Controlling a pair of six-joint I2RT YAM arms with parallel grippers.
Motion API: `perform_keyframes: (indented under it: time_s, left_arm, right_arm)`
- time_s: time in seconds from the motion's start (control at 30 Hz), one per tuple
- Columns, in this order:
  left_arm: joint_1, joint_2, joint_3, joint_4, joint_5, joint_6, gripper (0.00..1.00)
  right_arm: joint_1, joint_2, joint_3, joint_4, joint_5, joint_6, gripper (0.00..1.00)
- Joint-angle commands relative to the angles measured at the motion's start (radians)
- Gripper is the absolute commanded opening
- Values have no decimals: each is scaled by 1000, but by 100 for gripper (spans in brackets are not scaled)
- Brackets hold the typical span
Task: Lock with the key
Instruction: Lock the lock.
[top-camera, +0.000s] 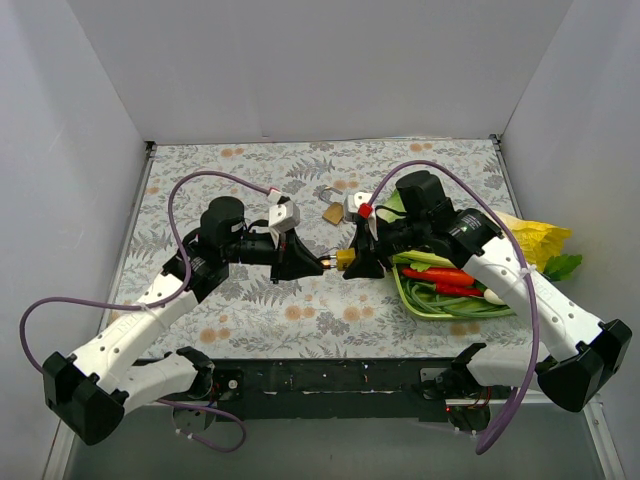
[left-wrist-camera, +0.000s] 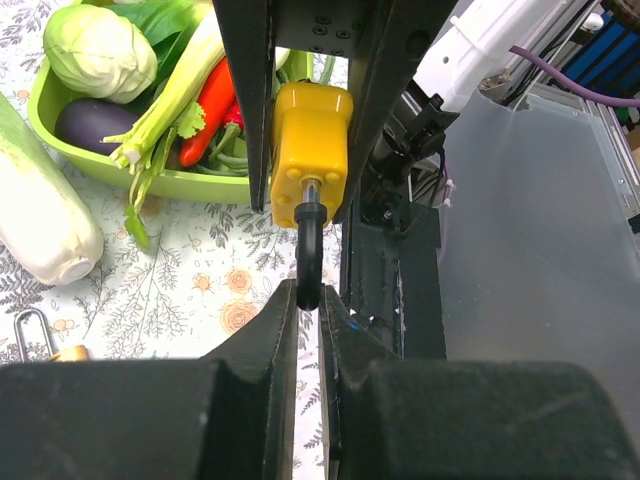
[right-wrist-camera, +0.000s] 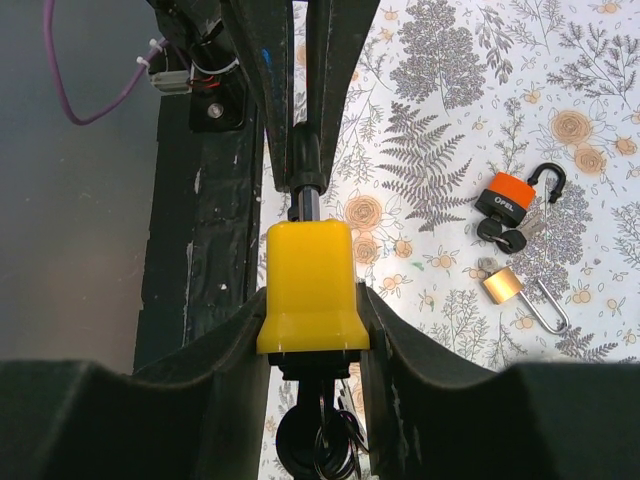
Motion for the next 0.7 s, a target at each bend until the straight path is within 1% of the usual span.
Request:
perform_keyframes:
  time_s: [0.0,0.33,0.67]
  left_arm:
    - [-38,20,9,117,-9,-32,0]
    - [-72,29,-4,200,-32,-85,0]
    - [-74,-44,-63,261,-97,-82,0]
  right_arm:
    - [44,6,21,134,-87,30,1]
    - [90,45,20,193,-131,88,1]
    - [90,37,-3,245,-191,196,1]
